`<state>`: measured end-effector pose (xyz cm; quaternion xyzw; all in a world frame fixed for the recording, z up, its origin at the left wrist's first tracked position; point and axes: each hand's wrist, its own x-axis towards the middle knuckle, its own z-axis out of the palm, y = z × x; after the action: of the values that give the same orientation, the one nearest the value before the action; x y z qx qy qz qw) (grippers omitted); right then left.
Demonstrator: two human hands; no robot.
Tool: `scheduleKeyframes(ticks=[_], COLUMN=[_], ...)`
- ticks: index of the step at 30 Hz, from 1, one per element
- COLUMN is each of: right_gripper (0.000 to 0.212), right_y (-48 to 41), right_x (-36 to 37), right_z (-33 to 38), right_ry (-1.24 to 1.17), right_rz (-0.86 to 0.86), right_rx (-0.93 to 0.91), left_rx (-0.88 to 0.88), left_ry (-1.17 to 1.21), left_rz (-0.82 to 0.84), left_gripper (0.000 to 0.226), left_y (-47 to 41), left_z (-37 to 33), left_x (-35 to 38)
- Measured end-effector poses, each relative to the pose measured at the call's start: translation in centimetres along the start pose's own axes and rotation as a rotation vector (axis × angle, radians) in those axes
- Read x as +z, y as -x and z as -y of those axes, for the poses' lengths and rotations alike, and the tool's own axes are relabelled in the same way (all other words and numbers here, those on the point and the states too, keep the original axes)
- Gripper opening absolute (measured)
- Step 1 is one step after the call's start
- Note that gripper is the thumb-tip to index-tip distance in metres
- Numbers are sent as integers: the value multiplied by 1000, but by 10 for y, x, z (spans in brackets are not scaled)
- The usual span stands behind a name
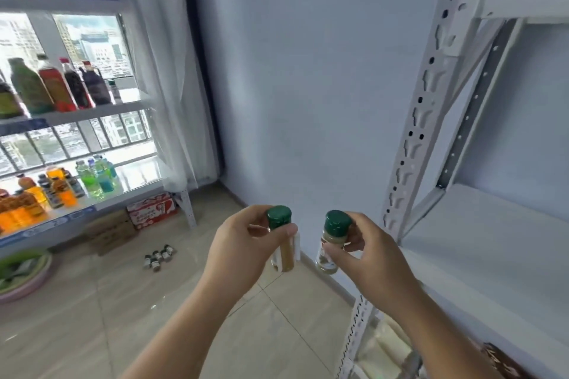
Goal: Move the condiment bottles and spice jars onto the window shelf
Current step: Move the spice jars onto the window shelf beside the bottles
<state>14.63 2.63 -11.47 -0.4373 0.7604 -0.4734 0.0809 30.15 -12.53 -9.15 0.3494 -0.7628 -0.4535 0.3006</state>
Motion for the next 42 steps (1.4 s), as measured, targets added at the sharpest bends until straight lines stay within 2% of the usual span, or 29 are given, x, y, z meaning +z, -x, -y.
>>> scheduleKeyframes(ticks=[9, 15, 29, 36, 42], right_gripper=[31, 28, 35, 42, 34], right_y=[-73, -145, -316, -371, -428], right_x=[67, 112, 184, 245, 315], right_z=[13, 8, -1, 10, 38], right_ry=[-7, -14, -68, -82, -64], right_rz=[133, 173, 225, 280, 282], right_rx=[-63, -110, -212, -198, -181], left_rx=[-83, -66, -126, -142, -117], left_ry=[-42, -125, -135, -124, -113], left_rz=[-98, -158, -305, -311, -312], left_gripper=[15, 14, 15, 15, 14], left_y=[-45, -116, -275, -332, -394], left_z=[45, 61, 83, 116, 153], left_x=[-45, -68, -105, -145, -203])
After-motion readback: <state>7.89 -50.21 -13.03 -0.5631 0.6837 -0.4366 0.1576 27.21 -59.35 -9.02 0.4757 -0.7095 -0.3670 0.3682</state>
